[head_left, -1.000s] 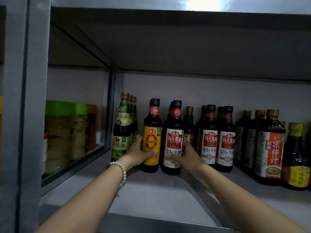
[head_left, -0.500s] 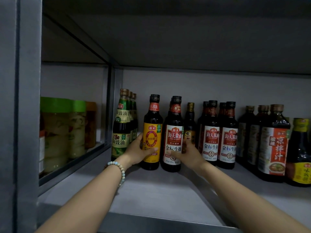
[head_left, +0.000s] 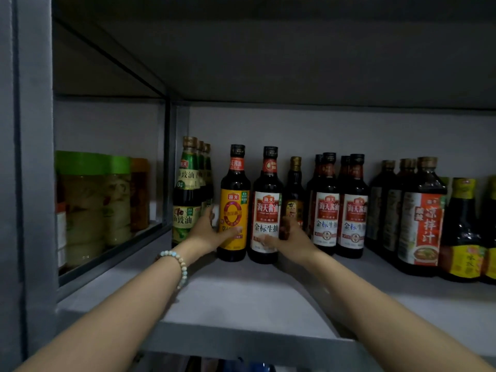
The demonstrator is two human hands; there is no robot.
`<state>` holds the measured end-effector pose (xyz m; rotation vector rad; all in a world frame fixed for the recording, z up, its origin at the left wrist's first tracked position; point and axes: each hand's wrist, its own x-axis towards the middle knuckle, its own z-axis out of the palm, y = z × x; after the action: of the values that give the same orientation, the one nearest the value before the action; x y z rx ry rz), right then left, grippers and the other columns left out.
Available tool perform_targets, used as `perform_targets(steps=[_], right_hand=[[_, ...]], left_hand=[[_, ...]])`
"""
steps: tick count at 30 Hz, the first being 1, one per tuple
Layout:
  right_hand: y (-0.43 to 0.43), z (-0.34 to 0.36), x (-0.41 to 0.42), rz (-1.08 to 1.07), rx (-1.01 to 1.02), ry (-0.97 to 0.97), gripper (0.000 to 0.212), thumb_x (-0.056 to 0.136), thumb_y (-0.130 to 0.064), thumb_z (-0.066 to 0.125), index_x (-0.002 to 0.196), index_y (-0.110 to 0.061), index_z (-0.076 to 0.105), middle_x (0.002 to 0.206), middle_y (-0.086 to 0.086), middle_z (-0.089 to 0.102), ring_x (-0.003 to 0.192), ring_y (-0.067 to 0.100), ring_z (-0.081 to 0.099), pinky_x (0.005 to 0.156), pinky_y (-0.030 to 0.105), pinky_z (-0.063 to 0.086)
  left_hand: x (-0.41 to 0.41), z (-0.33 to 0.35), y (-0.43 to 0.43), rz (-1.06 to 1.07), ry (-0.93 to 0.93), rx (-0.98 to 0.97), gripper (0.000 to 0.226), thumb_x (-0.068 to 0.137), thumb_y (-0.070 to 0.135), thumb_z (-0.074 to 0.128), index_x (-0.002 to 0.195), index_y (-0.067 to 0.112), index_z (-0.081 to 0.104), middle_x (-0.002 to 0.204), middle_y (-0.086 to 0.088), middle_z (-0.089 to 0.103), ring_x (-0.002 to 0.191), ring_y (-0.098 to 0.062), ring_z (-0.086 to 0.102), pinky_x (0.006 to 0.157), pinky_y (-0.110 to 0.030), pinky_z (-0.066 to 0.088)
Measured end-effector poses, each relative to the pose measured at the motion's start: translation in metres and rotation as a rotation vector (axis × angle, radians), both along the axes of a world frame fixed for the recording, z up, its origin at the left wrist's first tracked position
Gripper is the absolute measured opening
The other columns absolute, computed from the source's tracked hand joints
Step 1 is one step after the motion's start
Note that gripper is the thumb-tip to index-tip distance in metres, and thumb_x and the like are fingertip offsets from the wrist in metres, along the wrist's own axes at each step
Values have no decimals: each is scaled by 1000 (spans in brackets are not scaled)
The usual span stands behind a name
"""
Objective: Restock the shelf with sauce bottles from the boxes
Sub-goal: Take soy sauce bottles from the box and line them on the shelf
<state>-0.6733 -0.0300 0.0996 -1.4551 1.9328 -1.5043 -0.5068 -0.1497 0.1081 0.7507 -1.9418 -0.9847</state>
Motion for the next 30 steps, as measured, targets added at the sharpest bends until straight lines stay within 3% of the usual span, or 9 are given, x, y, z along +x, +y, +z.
perform_targets(steps=[5, 9, 13, 17, 20, 24, 30], right_hand=[[48, 27, -4, -79, 17, 33, 76, 85, -34, 67, 145, -11, 26, 138, 0, 48, 121, 18, 50, 96, 26, 38], [106, 39, -23, -101, 55, 108, 74, 87, -47, 60, 146, -16, 29, 144, 3, 44, 121, 19, 50, 97, 25, 37], [170, 37, -53, -69, 88, 203, 65, 89, -47, 56, 142, -15, 36, 145, 3, 44, 127, 19, 46, 101, 27, 36], [237, 34, -81, -29, 150, 258, 94, 74, -69, 55, 145, -13, 33, 148, 2, 39, 132, 19, 43, 112, 35, 33], [286, 29, -99, -38, 180, 278, 78, 84, -53, 55, 146, -10, 32, 146, 4, 42, 130, 19, 44, 108, 29, 33], [348, 27, -121, -69, 193, 368, 59, 91, -41, 54, 139, -12, 40, 136, -4, 46, 119, 11, 44, 92, 14, 30], [438, 4, -149, -244, 274, 535, 70, 90, -47, 54, 147, -18, 28, 156, 2, 26, 144, 19, 20, 113, 31, 19]], left_hand=[[28, 19, 26, 82, -57, -30, 83, 84, 37, 67, 148, 15, 20, 152, -6, 32, 135, -25, 37, 108, -39, 35], [40, 21, 69, 90, -101, -120, 66, 87, 36, 63, 141, 13, 35, 144, -5, 44, 129, -21, 44, 107, -36, 37], [32, 7, 131, 84, -226, -181, 69, 87, 48, 57, 144, 18, 31, 142, 2, 44, 124, -13, 45, 98, -27, 38], [7, -9, 196, 163, -347, -308, 67, 88, 57, 49, 143, 21, 35, 147, 4, 40, 132, -16, 40, 102, -27, 35], [-16, -13, 242, 160, -450, -333, 76, 86, 66, 42, 146, 23, 29, 152, 4, 32, 139, -19, 30, 111, -39, 31], [-53, -7, 302, 77, -482, -355, 78, 85, 69, 39, 147, 23, 26, 154, 3, 28, 140, -19, 27, 112, -37, 28], [-113, -10, 398, -33, -483, -529, 76, 86, 69, 34, 147, 24, 26, 153, 1, 30, 139, -21, 28, 109, -37, 27]])
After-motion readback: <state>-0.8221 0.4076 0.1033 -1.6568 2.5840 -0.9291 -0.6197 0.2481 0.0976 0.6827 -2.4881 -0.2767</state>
